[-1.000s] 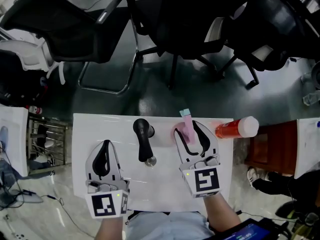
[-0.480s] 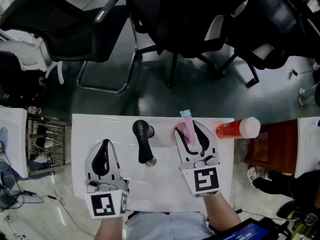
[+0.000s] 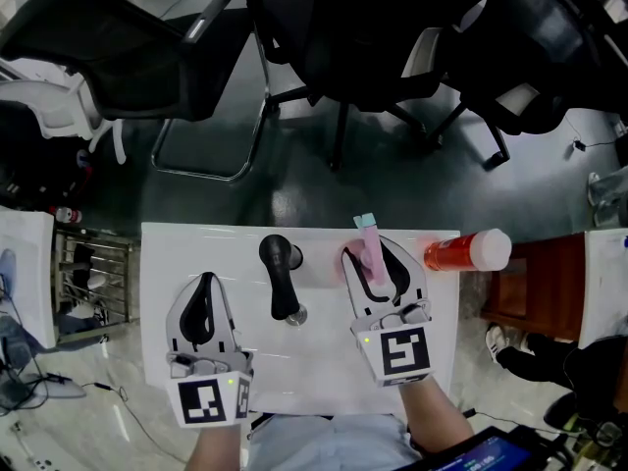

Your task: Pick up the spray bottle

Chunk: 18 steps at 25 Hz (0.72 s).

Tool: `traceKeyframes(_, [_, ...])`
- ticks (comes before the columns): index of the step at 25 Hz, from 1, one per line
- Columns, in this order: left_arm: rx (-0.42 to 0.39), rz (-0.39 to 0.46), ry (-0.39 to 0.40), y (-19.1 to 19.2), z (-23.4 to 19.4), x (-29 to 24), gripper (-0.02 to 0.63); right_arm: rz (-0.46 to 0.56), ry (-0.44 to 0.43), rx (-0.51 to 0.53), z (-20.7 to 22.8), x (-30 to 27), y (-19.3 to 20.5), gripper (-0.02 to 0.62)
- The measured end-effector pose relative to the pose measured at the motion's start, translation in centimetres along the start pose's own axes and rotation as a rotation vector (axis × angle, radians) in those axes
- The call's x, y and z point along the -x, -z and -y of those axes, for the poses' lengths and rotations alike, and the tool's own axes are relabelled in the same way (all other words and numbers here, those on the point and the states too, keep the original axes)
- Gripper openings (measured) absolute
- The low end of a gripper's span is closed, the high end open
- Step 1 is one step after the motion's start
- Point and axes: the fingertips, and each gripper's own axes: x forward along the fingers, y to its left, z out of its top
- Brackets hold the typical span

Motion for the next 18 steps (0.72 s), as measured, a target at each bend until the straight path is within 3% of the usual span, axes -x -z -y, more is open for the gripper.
traceKeyframes(18, [-0.002,0.008,-0.007,-0.36,-0.02,0.14,0.015,0.002,-0.002,0.001,0.14,0.02,-0.13,0.16])
